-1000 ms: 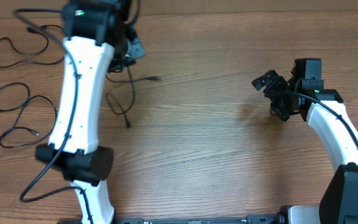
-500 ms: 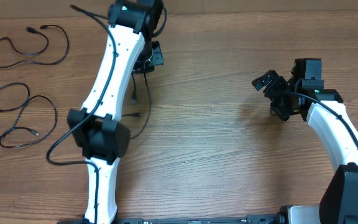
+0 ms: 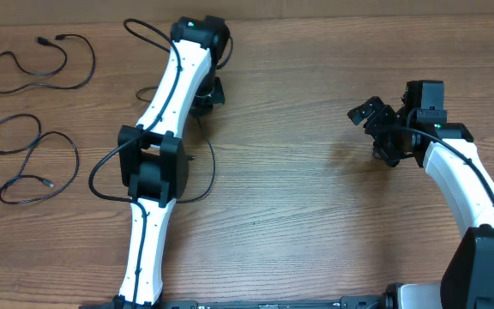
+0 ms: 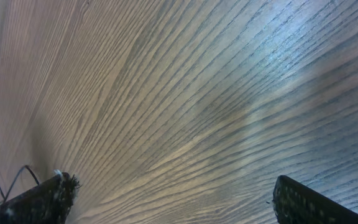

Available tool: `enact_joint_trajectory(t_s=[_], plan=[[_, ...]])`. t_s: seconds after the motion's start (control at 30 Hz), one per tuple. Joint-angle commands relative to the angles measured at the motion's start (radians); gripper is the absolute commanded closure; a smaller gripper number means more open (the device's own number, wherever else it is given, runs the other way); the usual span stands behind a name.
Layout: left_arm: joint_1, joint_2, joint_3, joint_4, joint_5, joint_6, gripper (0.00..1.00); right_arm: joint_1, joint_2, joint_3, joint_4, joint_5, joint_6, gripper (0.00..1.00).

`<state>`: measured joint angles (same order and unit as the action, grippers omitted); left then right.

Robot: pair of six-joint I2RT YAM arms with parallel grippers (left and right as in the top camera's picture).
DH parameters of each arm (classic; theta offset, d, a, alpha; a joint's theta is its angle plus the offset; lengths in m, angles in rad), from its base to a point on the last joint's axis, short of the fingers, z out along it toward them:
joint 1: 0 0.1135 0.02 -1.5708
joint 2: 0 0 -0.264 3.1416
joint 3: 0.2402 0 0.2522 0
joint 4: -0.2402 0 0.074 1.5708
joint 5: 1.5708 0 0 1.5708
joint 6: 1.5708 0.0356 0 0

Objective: Untangle cables

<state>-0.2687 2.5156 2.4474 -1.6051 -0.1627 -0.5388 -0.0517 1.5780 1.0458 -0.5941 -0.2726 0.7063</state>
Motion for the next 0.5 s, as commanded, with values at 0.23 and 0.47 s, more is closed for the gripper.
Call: enact_joint_trajectory(t_s=[0.23, 0.47], plan=[[0.092, 0.0, 0.013, -0.067, -0.055, -0.177, 0.96, -0.001, 0.001, 0.022, 0.005, 0.01, -0.003, 0.0], [0.096, -0.183, 0.022, -0.085, -0.069, -0.243, 0.96, -0.001, 0.001, 0.022, 0.005, 0.01, -0.003, 0.0]])
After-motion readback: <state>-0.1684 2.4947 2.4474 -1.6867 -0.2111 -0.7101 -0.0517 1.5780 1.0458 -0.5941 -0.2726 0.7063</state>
